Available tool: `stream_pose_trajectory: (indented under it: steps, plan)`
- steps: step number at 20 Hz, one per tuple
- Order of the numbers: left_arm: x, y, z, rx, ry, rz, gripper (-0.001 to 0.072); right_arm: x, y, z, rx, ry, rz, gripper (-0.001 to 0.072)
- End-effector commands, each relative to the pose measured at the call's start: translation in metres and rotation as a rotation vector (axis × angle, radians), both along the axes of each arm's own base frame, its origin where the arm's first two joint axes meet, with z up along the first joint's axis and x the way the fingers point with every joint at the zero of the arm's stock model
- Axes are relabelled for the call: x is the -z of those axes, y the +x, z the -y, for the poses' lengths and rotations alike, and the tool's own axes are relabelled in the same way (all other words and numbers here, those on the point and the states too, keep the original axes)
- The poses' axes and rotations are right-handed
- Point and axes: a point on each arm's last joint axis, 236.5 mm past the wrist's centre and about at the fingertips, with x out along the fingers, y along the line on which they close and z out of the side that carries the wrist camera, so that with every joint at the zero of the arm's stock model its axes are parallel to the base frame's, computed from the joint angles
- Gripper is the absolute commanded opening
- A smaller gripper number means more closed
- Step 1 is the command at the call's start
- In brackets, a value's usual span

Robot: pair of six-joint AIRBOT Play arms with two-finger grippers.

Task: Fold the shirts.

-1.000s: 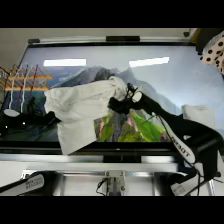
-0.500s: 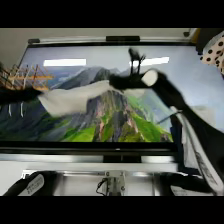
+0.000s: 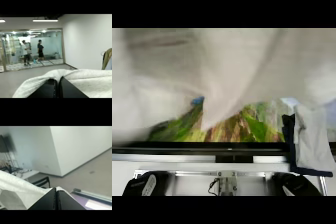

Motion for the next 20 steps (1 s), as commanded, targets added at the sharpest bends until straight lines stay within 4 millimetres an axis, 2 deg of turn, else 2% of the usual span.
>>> stream_pose_trajectory:
  steps: [1,3,4,5,7,8,10,13,15,17,18,20]
  plan:
    - [-0.006,-0.045,-0.016,-0.127,-0.046,0.024,0.0038,-0.020,-0.046,0.029,0.029,0.044,0.053,0.0074]
    - [0.013,-0.027,-0.017,-0.125,-0.027,-0.069,0.0038,-0.010,-0.022,0.030,0.083,0.002,0.033,0.0074]
    - [0.024,-0.014,-0.019,-0.124,-0.021,-0.126,0.0038,0.001,-0.004,0.027,0.109,-0.035,0.003,0.0074]
    - [0.039,0.002,-0.024,-0.129,-0.015,-0.192,0.0039,0.016,0.017,0.023,0.135,-0.081,-0.038,0.0075]
    - [0.081,0.043,-0.037,-0.144,-0.005,-0.365,0.0039,0.065,0.069,0.011,0.183,-0.193,-0.185,0.0075]
    - [0.108,0.066,-0.044,-0.142,-0.010,-0.469,0.0040,0.099,0.098,0.006,0.209,-0.252,-0.292,0.0075]
    - [0.170,0.112,-0.056,-0.126,-0.037,-0.674,0.0040,0.181,0.149,0.001,0.266,-0.408,-0.510,0.0075]
    - [0.282,0.184,-0.079,-0.109,-0.037,-0.944,0.0039,0.300,0.223,-0.001,0.359,-0.630,-0.724,0.0075]
    - [0.357,0.230,-0.095,-0.108,-0.098,-1.095,0.0040,0.354,0.271,-0.016,0.383,-0.660,-0.758,0.0075]
    - [0.421,0.269,-0.095,-0.075,-0.163,-1.218,0.0040,0.399,0.316,-0.047,0.353,-0.615,-0.739,0.0076]
    - [0.448,0.286,-0.090,-0.047,-0.192,-1.273,0.0040,0.419,0.328,-0.062,0.327,-0.577,-0.757,0.0075]
    - [0.502,0.310,-0.071,0.026,-0.257,-1.390,0.0041,0.470,0.333,-0.084,0.276,-0.509,-0.886,0.0076]
